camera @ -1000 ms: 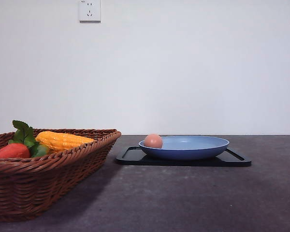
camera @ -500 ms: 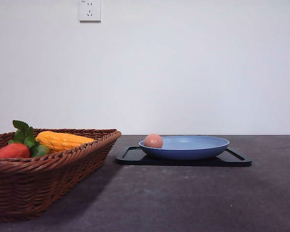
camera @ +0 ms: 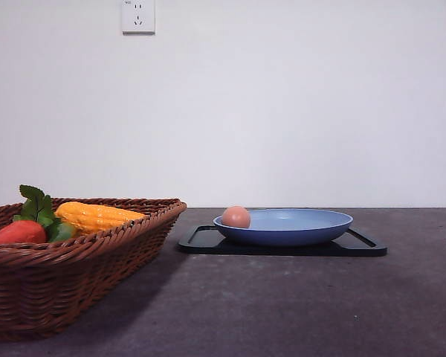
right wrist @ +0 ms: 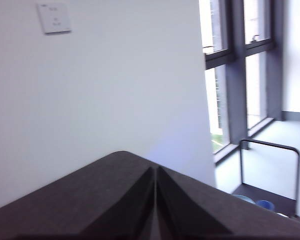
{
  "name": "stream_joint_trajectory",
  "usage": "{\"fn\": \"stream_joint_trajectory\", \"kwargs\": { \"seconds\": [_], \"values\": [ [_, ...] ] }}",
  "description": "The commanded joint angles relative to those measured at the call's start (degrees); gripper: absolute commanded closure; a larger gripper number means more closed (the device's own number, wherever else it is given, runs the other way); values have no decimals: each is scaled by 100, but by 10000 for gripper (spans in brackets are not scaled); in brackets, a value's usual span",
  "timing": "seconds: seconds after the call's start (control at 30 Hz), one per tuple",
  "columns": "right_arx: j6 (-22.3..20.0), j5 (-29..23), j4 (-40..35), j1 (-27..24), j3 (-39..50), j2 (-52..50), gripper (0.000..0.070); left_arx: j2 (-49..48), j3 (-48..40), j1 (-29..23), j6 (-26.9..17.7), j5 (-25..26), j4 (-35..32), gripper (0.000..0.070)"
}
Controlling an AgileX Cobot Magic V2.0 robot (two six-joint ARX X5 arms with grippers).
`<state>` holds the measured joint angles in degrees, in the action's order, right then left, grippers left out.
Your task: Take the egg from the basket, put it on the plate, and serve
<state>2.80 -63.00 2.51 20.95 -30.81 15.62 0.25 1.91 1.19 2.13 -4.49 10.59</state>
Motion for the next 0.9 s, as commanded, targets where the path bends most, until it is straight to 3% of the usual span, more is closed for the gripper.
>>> {"fn": "stream_joint_trajectory", "kwargs": {
  "seconds": [0.0, 0.1, 0.17, 0.27, 0.37, 0.47, 0.53, 0.6, 0.87],
  "values": [
    [-114, -107, -34, 31, -70, -7, 700, -9, -125, 0, 7, 0, 96, 700],
    [-1, -73, -3, 65, -70, -57, 700, -9, -125, 0, 7, 0, 96, 700],
    [22, 522, 205, 130, -68, -61, 700, -9, -125, 0, 7, -2, 94, 700],
    [5, 2472, 684, 2, -11, -55, 700, -9, -125, 0, 7, 0, 94, 700],
    [7, 4318, 769, -437, 264, -46, 700, -9, -125, 0, 7, -2, 94, 700],
    [-86, 5876, 621, -971, 749, -56, 700, -9, -125, 0, 7, 0, 96, 700],
    [-87, 6550, 560, -1307, 1141, -124, 700, -9, -125, 0, 7, -2, 94, 700],
    [-86, 6779, 488, -1508, 1508, -229, 700, -9, -125, 0, 7, 0, 94, 700],
    [-89, 6773, 79, -1847, 2900, -922, 700, -9, -125, 0, 7, -2, 94, 700]
  ]
}}
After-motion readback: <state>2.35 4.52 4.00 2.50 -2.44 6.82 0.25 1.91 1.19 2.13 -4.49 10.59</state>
